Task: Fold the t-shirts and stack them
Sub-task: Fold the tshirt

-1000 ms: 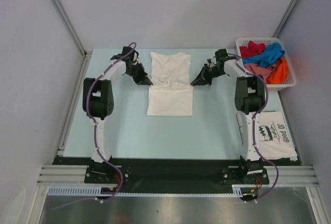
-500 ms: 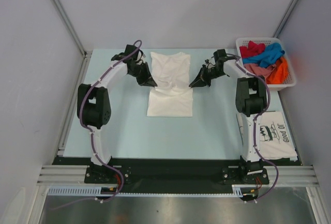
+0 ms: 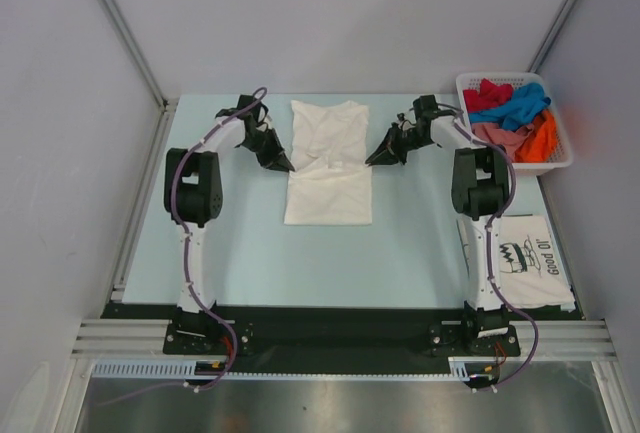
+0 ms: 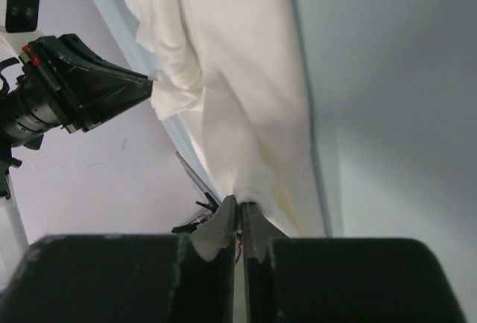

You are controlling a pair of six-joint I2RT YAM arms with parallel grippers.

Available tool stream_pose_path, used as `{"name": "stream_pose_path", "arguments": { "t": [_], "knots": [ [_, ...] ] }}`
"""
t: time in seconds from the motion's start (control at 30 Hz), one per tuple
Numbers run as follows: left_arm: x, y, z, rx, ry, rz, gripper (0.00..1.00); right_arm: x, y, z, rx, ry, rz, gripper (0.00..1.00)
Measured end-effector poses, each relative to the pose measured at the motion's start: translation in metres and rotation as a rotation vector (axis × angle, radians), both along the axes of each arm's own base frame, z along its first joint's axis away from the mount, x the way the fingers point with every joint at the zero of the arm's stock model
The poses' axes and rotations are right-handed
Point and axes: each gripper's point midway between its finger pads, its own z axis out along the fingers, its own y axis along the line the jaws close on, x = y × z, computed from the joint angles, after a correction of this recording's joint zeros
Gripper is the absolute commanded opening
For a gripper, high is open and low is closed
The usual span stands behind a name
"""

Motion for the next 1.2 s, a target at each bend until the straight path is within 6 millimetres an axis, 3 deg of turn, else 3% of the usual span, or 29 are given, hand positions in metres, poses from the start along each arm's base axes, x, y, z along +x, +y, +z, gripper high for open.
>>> {"name": "stream_pose_path", "arguments": {
  "t": [0.03, 0.1, 0.17, 0.27, 0.4, 0.57, 0.7, 0.87, 0.93, 1.07, 1.2],
  "knots": [
    [0.003, 0.003, -0.004, 0.002, 0.004, 0.003, 0.25, 0.004, -0.001, -0.005, 0.0, 0.001, -0.005, 0.11],
    [0.011, 0.008, -0.007, 0.005, -0.003, 0.01, 0.44, 0.012, -0.003, -0.016, -0.001, 0.008, -0.012, 0.19],
    [0.017, 0.014, -0.005, 0.02, -0.02, 0.015, 0.5, 0.022, -0.006, -0.025, -0.002, 0.006, -0.022, 0.28],
    [0.03, 0.025, 0.006, 0.068, -0.067, 0.026, 0.52, 0.036, -0.011, -0.029, -0.022, -0.011, -0.037, 0.31],
    [0.037, 0.034, 0.029, 0.117, -0.141, 0.034, 0.53, 0.055, -0.026, -0.015, -0.073, -0.07, -0.075, 0.36],
    [0.012, 0.028, 0.074, 0.095, -0.222, 0.002, 0.43, 0.051, -0.047, -0.005, -0.168, -0.095, -0.098, 0.35],
    [-0.025, -0.003, 0.091, 0.042, -0.275, -0.082, 0.42, 0.017, -0.042, 0.007, -0.255, -0.096, -0.065, 0.33],
    [-0.068, -0.066, 0.067, -0.062, -0.248, -0.223, 0.36, -0.035, 0.01, 0.028, -0.257, -0.17, 0.006, 0.08],
    [-0.075, -0.082, 0.05, -0.088, -0.223, -0.251, 0.36, -0.049, 0.035, 0.027, -0.239, -0.18, 0.031, 0.05],
    [-0.068, -0.088, 0.014, -0.089, -0.185, -0.25, 0.34, -0.054, 0.07, 0.008, -0.212, -0.178, 0.057, 0.0],
    [-0.056, -0.079, -0.007, -0.077, -0.159, -0.222, 0.36, -0.045, 0.075, -0.022, -0.208, -0.129, 0.026, 0.0]
  ]
}}
